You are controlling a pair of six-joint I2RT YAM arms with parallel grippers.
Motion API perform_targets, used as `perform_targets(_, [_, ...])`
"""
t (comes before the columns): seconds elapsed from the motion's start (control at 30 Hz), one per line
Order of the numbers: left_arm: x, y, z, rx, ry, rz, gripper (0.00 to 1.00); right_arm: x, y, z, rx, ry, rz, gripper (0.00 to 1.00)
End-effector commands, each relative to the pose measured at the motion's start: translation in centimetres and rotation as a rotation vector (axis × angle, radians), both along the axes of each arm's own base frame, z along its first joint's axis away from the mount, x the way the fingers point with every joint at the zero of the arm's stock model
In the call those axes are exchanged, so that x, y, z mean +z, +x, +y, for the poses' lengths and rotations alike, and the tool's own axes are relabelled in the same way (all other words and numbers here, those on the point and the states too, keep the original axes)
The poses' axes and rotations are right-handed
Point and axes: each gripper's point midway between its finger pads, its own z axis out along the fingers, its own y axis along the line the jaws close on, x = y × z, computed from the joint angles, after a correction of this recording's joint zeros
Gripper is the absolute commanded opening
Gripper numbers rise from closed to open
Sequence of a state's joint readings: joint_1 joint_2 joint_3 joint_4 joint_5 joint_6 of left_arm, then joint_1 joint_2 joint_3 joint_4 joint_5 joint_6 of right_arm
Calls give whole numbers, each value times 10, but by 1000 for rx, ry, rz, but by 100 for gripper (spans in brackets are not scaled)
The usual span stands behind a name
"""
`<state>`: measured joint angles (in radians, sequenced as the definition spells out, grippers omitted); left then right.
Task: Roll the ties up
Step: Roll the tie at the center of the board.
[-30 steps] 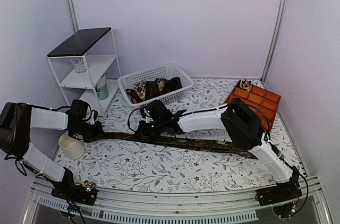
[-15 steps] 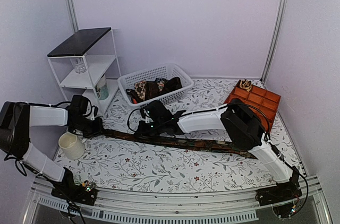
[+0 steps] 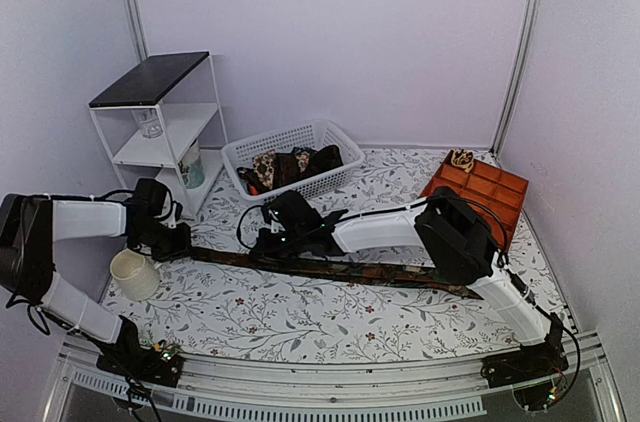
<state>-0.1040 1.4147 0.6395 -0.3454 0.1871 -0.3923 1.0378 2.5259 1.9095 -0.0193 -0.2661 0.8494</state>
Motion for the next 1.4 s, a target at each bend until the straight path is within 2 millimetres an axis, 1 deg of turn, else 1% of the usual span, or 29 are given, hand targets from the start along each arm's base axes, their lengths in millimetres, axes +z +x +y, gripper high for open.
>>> perform_targets(0.0, [3, 4, 0, -5, 31, 4, 0, 68, -5, 19, 7, 129, -63, 0])
perform_targets(0.13, [6, 5, 1, 0, 36, -4, 0, 68, -11, 28, 24, 153, -59, 0])
perform_targets(0.27, [7, 5, 0, -1, 41, -5, 0, 57, -14, 34, 33, 150, -45, 0])
perform_targets(0.43, [7, 4, -1, -4, 38, -3, 0, 38, -12, 38, 19, 136, -18, 0])
perform_targets(0.6, [10, 4, -6, -11, 22, -13, 0, 10, -16, 40, 16, 118, 51, 0])
perform_targets(0.7, [11, 4, -7, -17, 18, -18, 0, -2, -15, 37, 0, 94, 67, 0])
perform_targets(0.9, [11, 2, -9, -21, 11, -17, 0, -18, -15, 35, -7, 64, 80, 0])
perform_targets(1.03, [16, 4, -13, -28, -13, -31, 0, -36, -17, 28, -23, 10, 107, 0])
perform_targets(1.1, [20, 4, -20, -45, -48, -43, 0, -42, -18, 24, -27, -13, 113, 0])
perform_targets(1.17, [27, 5, -31, -73, -113, -61, 0, -46, -19, 22, -25, -31, 117, 0])
perform_targets(1.2, [32, 5, -39, -92, -160, -70, 1, -48, -19, 20, -26, -37, 116, 0])
perform_targets(1.37, [55, 5, -63, -122, -304, -119, 5, -51, -20, 17, -32, -46, 117, 0])
